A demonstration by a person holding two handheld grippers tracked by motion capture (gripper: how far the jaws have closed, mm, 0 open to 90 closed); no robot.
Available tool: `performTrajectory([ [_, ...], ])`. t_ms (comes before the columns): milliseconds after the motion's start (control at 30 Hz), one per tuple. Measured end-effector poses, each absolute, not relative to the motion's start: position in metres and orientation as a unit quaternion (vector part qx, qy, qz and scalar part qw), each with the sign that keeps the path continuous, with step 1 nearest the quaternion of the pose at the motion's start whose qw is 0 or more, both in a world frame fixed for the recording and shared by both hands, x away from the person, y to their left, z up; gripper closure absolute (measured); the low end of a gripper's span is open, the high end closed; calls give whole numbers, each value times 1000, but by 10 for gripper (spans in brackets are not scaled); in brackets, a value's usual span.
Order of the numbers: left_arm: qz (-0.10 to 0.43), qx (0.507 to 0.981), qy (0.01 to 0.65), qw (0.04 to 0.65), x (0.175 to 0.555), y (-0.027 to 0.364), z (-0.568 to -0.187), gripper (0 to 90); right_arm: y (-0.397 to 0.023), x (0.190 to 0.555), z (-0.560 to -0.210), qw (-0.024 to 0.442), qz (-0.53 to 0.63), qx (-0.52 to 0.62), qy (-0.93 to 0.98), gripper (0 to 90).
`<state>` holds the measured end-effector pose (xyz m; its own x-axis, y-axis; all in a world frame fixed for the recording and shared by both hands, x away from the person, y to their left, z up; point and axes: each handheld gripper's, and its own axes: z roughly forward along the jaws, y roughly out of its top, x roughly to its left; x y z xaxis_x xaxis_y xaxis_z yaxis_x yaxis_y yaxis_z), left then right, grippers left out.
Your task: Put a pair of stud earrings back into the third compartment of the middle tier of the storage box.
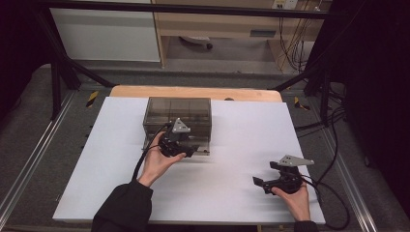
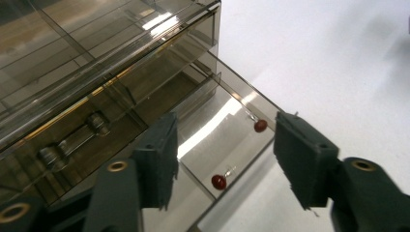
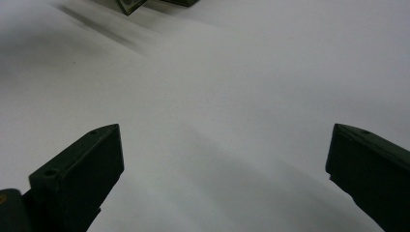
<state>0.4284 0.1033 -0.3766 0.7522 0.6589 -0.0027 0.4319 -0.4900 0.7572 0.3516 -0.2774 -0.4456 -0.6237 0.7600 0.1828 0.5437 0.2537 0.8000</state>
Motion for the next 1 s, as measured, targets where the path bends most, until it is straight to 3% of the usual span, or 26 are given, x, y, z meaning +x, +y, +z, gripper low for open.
performTrajectory([
  [367,151,849,322,390,413,127,-374,139,-278,352,-445,122,447,415,783,6],
  [1000,175,827,328,422,388,189,-383,106,-278,351,-446,120,445,417,783,6],
])
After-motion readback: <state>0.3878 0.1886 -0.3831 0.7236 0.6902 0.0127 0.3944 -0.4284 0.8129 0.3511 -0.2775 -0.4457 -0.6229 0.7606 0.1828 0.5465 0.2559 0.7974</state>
